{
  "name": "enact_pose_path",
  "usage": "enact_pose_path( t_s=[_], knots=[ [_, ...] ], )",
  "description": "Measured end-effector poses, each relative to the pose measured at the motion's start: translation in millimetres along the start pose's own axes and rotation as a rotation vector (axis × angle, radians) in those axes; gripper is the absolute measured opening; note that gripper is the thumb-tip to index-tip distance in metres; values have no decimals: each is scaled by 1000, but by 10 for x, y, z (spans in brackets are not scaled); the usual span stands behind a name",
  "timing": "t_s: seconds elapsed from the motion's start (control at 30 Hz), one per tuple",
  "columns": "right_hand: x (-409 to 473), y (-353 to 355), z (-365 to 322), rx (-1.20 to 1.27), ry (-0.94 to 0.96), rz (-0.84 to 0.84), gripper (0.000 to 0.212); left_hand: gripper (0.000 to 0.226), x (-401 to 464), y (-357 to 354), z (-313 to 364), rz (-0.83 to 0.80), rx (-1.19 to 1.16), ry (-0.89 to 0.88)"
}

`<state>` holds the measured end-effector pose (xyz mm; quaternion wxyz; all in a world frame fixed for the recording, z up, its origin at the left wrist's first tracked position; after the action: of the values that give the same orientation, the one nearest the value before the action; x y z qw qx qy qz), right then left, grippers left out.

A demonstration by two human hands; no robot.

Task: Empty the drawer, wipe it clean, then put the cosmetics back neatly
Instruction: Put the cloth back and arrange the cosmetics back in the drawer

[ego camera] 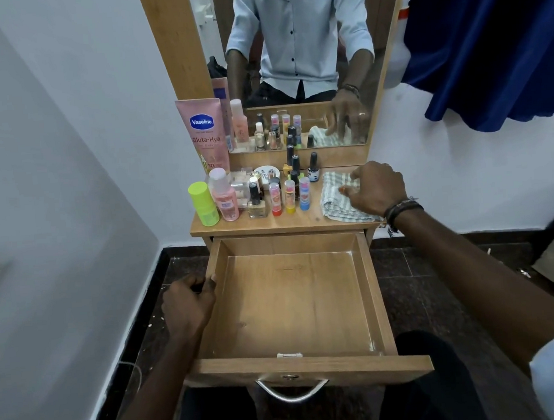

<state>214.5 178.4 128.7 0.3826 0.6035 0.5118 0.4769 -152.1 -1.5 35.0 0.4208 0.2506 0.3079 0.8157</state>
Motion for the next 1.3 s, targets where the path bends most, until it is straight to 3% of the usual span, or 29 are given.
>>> enact_pose_path(
  t_s=[0.1,0.43,0.6,0.77,1.0,1.23,1.3],
  knots=[
    [-58,-117,-82,-139,27,-70,40,21,-2,4,10,2,0,-8],
    [-55,-221,-110,-149,55,-163,35,23,-9,16,8,0,-7,19],
    [9,86,-231,-102,16,-18,26,22,1,23,-10,-11,-24,23],
    [-3,603,-692,196,81,225,19,22,-1,26,-14,-10,-12,26],
    [135,814,-1591,539,208,170,7,23,2,9,-24,-34,-17,53],
    [525,879,-2463,556,304,83,42,22,-6,5,-44,-69,-32,54],
    [614,840,-2611,484,321,57,38,22,-7,18,-28,-60,-40,41]
  ],
)
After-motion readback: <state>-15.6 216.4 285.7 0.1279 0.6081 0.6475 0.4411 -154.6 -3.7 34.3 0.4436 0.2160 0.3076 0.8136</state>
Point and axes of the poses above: each hand's wrist, its own x-axis towards the middle knuckle, its own y-axis out of the back of the hand, z = x × y, the point moved 9 cm from there along x, towards the middle knuckle, and after that the axes turned 1 degree about -y, right-handed, at the moved point
